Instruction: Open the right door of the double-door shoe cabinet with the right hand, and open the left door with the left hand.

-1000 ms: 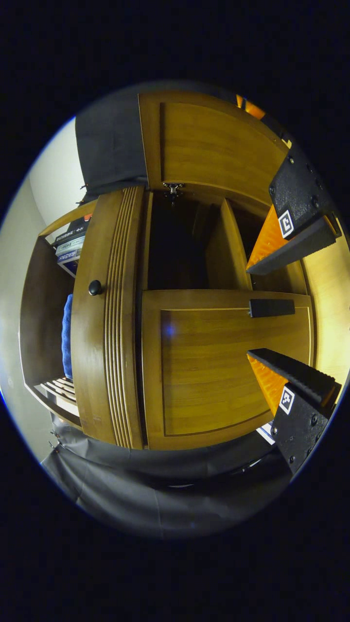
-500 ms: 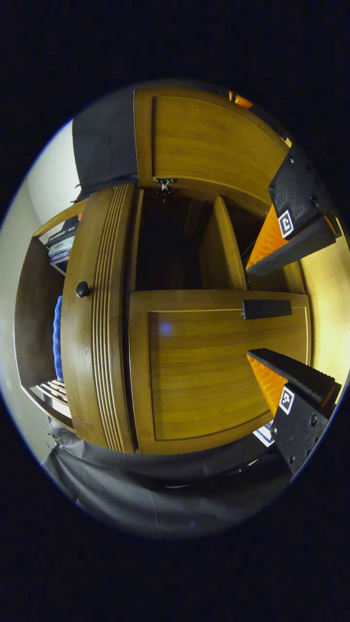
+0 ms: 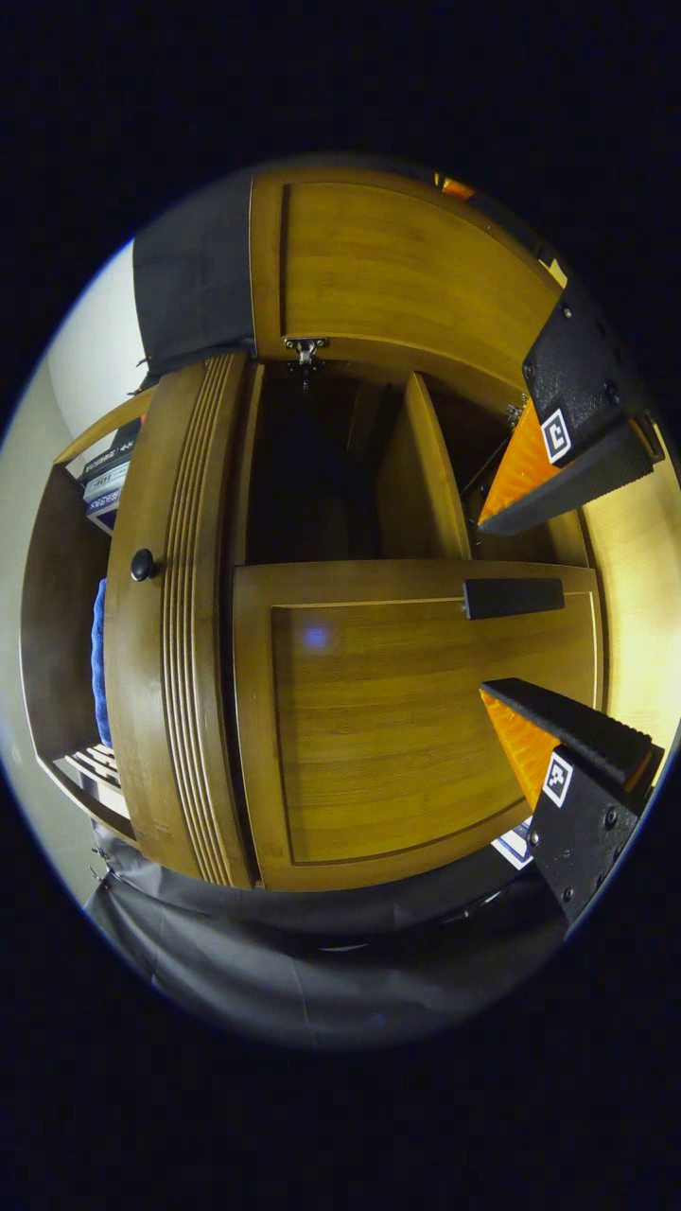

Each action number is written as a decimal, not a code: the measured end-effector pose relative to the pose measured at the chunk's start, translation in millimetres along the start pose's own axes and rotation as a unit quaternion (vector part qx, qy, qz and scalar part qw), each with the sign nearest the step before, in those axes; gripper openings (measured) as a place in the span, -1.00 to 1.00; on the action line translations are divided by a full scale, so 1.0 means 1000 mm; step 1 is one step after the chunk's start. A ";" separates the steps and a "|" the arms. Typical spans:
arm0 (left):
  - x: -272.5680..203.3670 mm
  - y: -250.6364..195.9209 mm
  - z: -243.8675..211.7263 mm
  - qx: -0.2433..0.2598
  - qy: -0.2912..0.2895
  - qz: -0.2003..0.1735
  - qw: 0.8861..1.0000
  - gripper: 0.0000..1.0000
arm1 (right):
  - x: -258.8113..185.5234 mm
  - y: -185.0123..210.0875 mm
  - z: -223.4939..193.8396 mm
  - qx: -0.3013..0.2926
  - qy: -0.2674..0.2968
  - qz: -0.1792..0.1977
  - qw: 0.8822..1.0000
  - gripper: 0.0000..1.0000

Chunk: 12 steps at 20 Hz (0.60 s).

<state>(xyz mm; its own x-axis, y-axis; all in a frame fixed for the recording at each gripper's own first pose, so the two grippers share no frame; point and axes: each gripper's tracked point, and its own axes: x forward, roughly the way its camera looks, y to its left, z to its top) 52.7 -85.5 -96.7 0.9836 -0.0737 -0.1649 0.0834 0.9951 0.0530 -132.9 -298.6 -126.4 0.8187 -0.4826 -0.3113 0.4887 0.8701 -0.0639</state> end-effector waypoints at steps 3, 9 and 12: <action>0.002 0.001 -0.003 -0.001 0.004 0.003 1.000 0.90 | 0.001 -0.001 0.000 -0.003 -0.002 -0.001 1.000 -0.76; 0.008 0.002 -0.006 -0.004 0.007 0.003 1.000 0.86 | 0.004 -0.006 0.000 -0.004 0.000 -0.019 1.000 -0.76; 0.010 0.002 -0.009 -0.004 0.007 0.002 1.000 0.86 | 0.005 -0.014 0.000 -0.011 0.001 -0.034 0.999 -0.75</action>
<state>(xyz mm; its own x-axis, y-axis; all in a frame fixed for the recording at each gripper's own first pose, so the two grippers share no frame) 61.4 -83.9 -106.8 0.9815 -0.0683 -0.1786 0.0776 0.9959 0.0458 -135.8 -312.8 -127.4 0.7833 -0.5404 -0.3072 0.5365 0.8374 -0.1049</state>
